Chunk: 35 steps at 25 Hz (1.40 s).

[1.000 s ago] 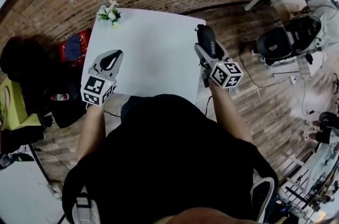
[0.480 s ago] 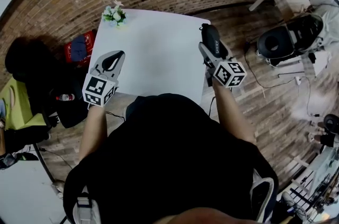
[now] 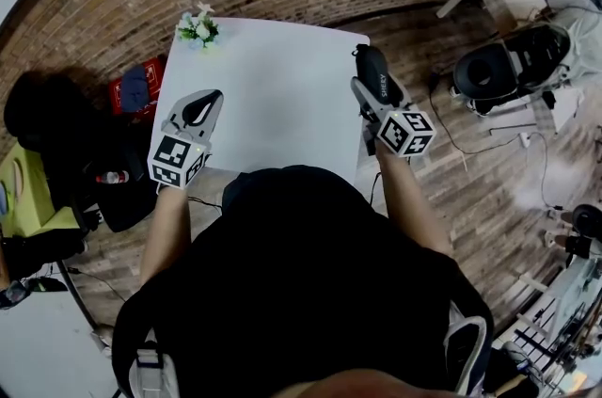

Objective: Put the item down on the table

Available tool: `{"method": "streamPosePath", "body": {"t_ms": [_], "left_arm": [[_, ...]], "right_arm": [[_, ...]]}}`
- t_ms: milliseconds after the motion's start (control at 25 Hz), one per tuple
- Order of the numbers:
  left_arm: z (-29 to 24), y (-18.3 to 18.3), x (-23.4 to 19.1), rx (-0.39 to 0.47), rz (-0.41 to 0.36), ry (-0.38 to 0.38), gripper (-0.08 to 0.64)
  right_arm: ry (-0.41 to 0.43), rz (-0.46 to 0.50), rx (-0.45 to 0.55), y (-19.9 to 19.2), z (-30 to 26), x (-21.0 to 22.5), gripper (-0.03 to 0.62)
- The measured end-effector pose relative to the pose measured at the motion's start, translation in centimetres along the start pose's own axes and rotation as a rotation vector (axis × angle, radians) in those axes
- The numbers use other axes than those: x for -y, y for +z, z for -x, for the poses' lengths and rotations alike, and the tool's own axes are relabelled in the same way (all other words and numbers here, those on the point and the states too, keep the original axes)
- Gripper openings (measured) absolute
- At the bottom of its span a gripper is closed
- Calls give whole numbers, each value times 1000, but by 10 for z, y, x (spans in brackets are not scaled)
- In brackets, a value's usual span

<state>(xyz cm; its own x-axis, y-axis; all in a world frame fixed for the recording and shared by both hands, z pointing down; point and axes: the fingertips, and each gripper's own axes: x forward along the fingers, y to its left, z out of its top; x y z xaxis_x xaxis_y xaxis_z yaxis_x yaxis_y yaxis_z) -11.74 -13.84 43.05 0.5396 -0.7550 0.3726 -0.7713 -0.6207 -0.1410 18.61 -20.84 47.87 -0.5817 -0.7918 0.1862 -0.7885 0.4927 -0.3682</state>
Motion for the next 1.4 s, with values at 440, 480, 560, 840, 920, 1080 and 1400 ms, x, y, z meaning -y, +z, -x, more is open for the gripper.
{"method": "streamPosePath", "body": {"t_ms": [440, 480, 560, 840, 920, 1080, 1400], "left_arm": [[-12, 7, -11, -13, -12, -25, 17], [-13, 7, -12, -12, -13, -27, 17], [-15, 8, -12, -12, -15, -33, 17], [-19, 2, -19, -19, -2, -42, 17], [-20, -1, -23, -21, 2, -45, 17], [-23, -3, -28, -21, 9, -50, 17], [-29, 0, -28, -15, 7, -64, 17]], "right_arm": [[-19, -3, 12, 13, -10, 13, 374], [-23, -4, 12, 13, -12, 15, 373], [-30, -6, 9, 13, -12, 17, 373], [-41, -8, -3, 11, -17, 17, 373], [-41, -8, -9, 9, -20, 15, 373], [-38, -6, -18, 7, -25, 12, 373], [-42, -3, -55, -2, -30, 14, 373]]}}
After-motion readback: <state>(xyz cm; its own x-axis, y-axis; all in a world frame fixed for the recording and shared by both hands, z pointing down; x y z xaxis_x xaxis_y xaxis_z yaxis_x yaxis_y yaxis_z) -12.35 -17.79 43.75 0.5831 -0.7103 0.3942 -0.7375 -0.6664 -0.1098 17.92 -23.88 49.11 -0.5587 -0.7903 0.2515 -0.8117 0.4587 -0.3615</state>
